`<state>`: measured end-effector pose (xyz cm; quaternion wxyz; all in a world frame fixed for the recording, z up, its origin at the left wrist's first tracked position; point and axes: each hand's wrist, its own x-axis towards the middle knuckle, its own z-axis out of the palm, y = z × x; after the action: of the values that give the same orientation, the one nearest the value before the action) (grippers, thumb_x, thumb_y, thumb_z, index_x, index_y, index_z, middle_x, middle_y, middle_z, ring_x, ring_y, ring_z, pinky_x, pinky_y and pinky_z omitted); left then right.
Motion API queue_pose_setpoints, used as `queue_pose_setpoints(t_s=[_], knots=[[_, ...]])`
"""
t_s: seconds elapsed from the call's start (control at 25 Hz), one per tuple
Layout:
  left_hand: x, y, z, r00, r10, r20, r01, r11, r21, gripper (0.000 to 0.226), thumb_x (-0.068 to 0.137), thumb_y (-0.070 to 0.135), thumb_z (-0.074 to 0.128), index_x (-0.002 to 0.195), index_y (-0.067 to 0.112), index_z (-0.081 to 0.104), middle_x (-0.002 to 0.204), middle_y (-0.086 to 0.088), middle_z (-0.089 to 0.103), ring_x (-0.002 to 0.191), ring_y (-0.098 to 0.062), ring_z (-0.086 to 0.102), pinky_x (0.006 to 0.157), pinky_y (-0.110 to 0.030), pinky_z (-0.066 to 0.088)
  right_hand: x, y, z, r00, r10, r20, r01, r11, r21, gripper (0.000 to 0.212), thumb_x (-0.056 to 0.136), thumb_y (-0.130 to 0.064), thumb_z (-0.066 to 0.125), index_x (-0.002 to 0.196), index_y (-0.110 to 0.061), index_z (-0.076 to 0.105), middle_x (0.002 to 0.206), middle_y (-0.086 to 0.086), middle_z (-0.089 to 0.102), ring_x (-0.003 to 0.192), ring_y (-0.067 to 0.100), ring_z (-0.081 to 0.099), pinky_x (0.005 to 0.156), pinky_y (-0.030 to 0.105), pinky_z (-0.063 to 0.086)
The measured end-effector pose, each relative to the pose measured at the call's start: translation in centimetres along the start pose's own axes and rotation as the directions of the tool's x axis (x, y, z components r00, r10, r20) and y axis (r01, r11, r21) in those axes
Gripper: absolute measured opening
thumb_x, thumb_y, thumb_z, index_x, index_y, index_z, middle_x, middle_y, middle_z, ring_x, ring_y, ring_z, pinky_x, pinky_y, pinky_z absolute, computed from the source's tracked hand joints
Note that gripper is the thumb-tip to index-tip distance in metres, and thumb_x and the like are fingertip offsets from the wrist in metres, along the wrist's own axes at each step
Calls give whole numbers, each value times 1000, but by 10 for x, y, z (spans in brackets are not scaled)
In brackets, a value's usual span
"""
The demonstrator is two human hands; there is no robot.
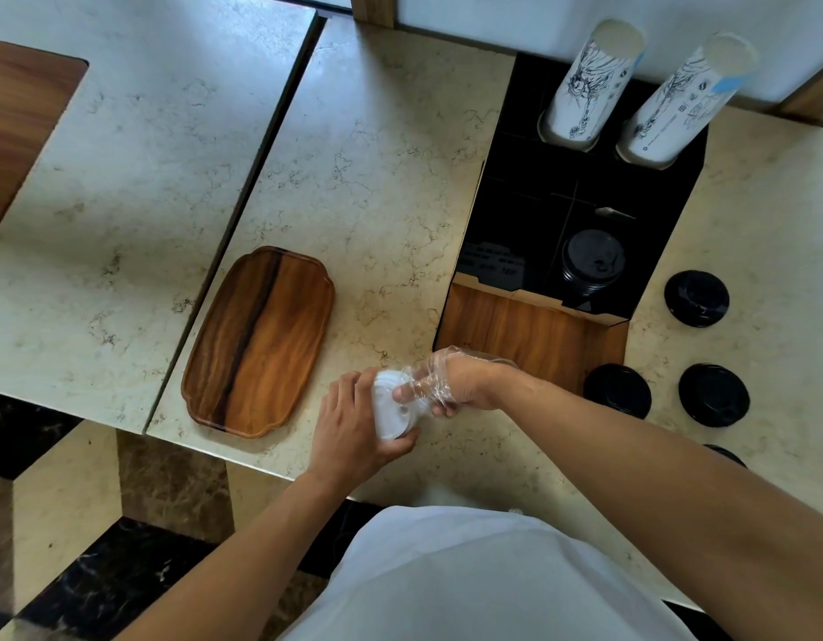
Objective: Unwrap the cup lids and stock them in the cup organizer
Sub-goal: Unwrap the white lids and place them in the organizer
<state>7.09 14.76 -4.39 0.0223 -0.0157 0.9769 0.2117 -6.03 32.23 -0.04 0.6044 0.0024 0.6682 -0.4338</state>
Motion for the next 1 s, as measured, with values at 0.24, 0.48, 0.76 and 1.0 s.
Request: queue_pose_setpoints(t_s=[0.24, 0.48, 0.76, 1.0], knots=[[2, -6, -2, 999, 15, 29, -13, 997, -74, 105, 57, 64, 79, 137, 7, 43, 117, -11, 52, 103, -29, 54, 86, -41, 51, -5, 10, -3, 1000, 14, 18, -18, 973, 229, 16, 88, -24, 80, 96, -11, 76, 69, -1, 71, 50, 7, 51, 41, 17, 38], [0, -7, -4, 1000, 24, -11, -25, 989, -144, 96, 61, 62, 83, 133, 8, 49, 115, -6, 56, 101, -24, 56, 84, -33, 49, -10, 3, -5, 999, -40, -6, 40, 982, 184, 28, 91, -18, 77, 110, 4, 75, 90, 16, 70, 55, 10, 50, 44, 19, 38], [-4, -15, -4, 995, 102, 15, -100, 990, -101, 83, 71, 64, 75, 124, 2, 59, 107, -11, 60, 94, -27, 58, 84, -31, 46, -13, 4, -18, 1000, 6, 2, -6, 998, 59, 41, 84, -13, 83, 123, -8, 74, 80, 10, 65, 46, 6, 49, 40, 17, 41], [-13, -22, -10, 981, 188, 52, -188, 982, 6, 68, 75, 42, 83, 126, 2, 60, 97, -10, 61, 82, -28, 60, 69, -39, 55, -19, 0, -36, 998, 53, 37, -48, 991, -126, 43, 86, -6, 80, 128, -5, 69, 116, 17, 74, 76, 14, 72, 70, 28, 62]])
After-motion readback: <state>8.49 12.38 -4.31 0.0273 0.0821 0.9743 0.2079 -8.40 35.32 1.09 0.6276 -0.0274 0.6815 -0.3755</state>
